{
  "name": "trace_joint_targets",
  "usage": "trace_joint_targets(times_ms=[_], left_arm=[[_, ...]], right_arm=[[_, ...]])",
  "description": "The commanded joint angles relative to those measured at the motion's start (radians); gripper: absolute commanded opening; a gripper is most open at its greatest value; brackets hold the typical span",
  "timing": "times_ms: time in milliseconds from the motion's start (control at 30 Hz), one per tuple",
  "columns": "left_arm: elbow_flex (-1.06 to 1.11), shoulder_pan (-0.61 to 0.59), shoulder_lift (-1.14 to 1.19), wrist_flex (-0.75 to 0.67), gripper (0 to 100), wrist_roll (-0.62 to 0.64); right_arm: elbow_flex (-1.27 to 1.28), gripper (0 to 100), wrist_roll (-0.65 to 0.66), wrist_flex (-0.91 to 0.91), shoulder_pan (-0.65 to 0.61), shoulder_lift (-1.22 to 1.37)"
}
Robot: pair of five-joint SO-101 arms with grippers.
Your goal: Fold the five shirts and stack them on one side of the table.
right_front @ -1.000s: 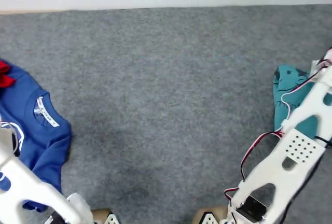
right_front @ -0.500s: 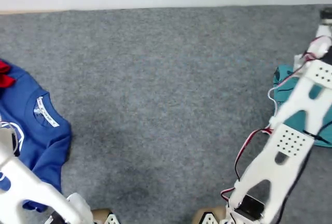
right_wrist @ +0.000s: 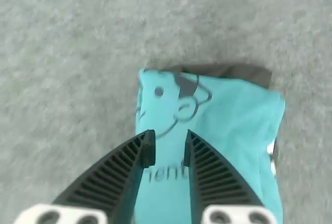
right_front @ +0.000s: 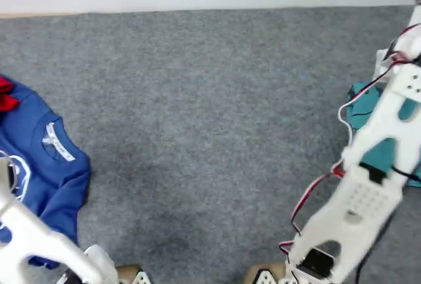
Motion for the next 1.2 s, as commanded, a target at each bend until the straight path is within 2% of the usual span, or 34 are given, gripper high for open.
trace_joint_targets(times_ms=[0,233,333,433,600,767,1000,1167], left_arm=[[-0.038,0.005,-0.020,0.017,0,-0.008],[0.065,0.074,-0.031,0.023,0,-0.032],[0.090,0.106,-0.031,0.023,0,-0.031],[0.107,0.147,-0.031,0.021,0,-0.031],[0.116,0.233,-0.031,0.018,0,-0.015],[0.113,0.296,-0.031,0.017,0,0.046],[0.108,0.296,-0.052,0.021,0,0.072],[0.110,0.313,-0.221,0.017,0,0.074]], right_arm=[[0.364,10.1,-0.012,0.042,-0.028,-0.335],[0.928,10.1,-0.015,0.035,-0.058,-0.819],[1.099,10.1,-0.018,0.035,-0.058,-0.957],[1.227,10.1,-0.083,0.035,-0.053,-1.079],[1.364,10.1,-0.181,0.033,-0.104,-1.257],[1.465,10.1,-0.189,0.033,-0.177,-1.377],[1.620,10.4,-0.189,0.033,-0.211,-1.472],[1.702,10.5,-0.189,0.030,-0.211,-1.541]])
